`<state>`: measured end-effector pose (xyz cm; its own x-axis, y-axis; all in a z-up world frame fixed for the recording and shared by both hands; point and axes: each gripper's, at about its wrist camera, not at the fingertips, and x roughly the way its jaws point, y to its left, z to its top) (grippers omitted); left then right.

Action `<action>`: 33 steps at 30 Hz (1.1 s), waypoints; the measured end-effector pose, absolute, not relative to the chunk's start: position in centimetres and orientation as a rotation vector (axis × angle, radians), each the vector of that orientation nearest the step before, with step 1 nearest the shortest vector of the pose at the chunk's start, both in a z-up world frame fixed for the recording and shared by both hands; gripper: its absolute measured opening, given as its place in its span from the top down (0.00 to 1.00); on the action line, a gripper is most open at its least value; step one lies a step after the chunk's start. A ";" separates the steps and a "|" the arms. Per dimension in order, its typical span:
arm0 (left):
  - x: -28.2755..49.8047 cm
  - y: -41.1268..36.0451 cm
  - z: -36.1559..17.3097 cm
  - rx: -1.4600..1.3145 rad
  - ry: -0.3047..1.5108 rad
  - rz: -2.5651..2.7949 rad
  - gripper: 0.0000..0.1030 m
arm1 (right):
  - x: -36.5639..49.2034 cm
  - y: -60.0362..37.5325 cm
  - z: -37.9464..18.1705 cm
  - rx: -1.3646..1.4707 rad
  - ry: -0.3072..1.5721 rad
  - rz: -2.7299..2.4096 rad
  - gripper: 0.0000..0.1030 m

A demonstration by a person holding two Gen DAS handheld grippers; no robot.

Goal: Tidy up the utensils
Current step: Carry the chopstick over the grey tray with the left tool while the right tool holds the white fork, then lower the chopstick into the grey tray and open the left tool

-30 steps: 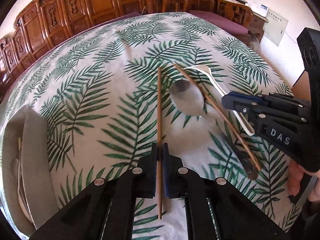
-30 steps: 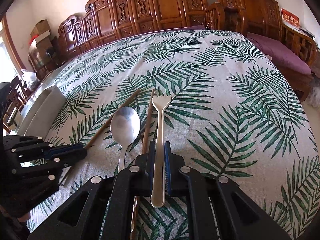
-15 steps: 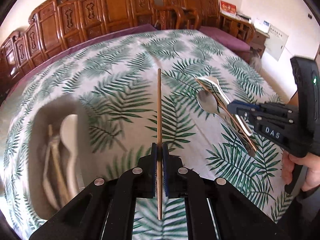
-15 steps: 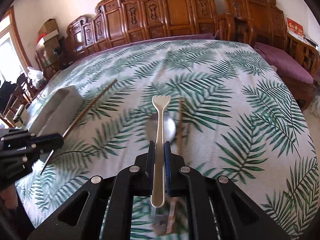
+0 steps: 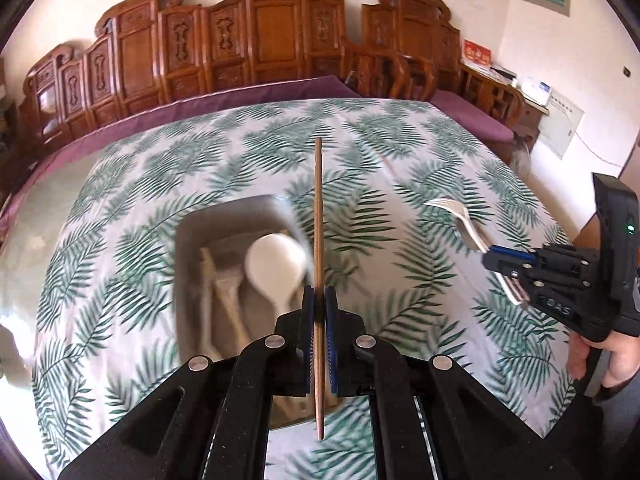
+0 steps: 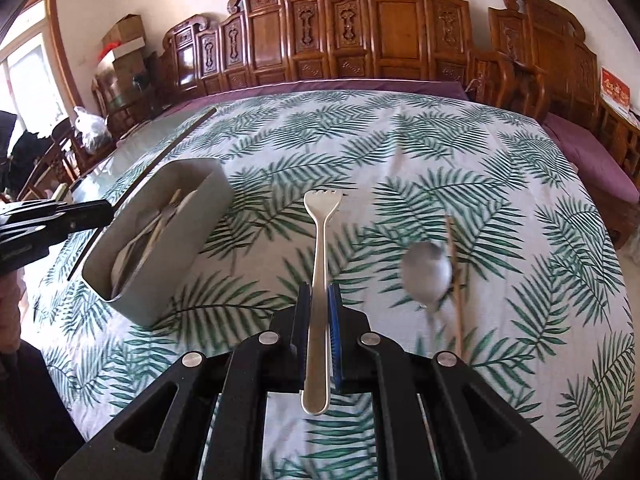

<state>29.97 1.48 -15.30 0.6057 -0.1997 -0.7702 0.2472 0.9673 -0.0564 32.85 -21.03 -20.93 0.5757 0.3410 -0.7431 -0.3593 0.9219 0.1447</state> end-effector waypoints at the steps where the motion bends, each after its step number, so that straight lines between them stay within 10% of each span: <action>1: 30.0 2.2 -15.5 0.050 0.887 -0.250 0.96 | 32.7 -20.3 -20.7 -0.026 0.866 0.416 0.90; 33: 31.5 9.1 -17.7 -0.104 0.923 -0.210 0.87 | 32.6 -6.1 -17.8 -0.131 0.879 0.573 0.90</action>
